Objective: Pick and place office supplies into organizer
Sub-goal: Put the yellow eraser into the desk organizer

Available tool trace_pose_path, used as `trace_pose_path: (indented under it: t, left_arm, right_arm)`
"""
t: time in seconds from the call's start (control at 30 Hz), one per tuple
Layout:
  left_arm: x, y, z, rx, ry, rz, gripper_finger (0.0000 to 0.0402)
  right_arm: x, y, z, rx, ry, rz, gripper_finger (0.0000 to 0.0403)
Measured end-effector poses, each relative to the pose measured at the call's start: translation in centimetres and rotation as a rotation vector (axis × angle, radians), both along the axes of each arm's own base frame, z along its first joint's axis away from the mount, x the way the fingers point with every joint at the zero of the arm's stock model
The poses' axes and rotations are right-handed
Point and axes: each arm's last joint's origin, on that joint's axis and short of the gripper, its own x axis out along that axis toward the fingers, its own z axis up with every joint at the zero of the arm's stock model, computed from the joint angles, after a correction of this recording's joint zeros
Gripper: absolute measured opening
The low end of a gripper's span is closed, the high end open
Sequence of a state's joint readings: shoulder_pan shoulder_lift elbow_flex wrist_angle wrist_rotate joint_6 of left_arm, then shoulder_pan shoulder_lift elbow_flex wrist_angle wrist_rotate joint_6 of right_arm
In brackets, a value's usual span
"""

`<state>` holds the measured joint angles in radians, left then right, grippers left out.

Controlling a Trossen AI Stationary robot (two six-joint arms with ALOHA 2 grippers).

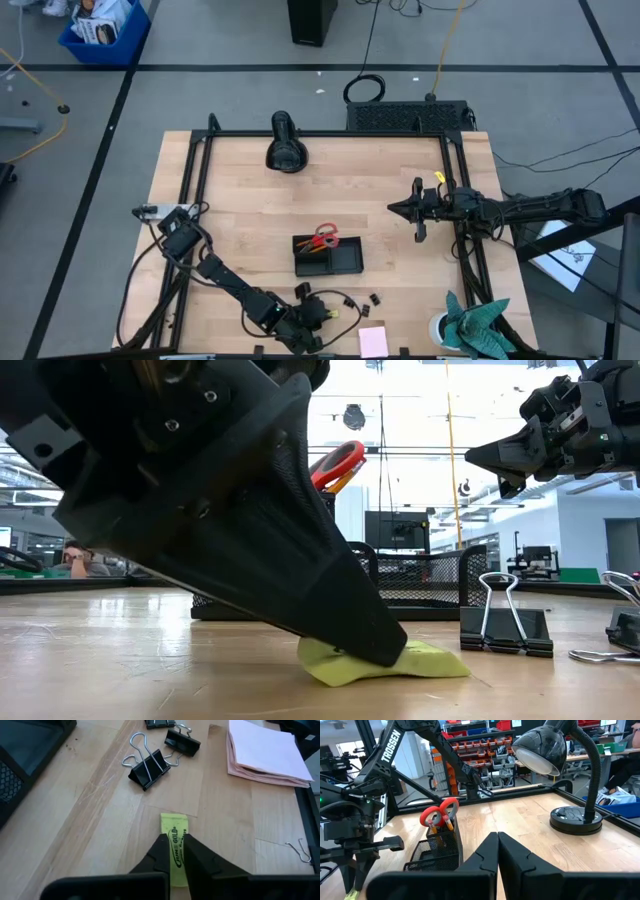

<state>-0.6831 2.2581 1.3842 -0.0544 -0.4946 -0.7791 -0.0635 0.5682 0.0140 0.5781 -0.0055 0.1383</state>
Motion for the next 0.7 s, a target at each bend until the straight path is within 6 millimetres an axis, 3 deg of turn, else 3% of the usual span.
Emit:
trace_pose_path:
  t: [0.4, 0.7]
  left_arm:
    - [-1.4, -1.1, -0.2, 0.032, -0.003, 0.045, 0.0017]
    - [-1.3, -0.8, -0.2, 0.098, -0.028, 0.058, 0.0016]
  right_arm:
    - [0.0, 0.0, 0.0, 0.000, -0.001, 0.000, 0.0004]
    - [0.0, 0.0, 0.0, 0.007, 0.000, 0.000, 0.0004]
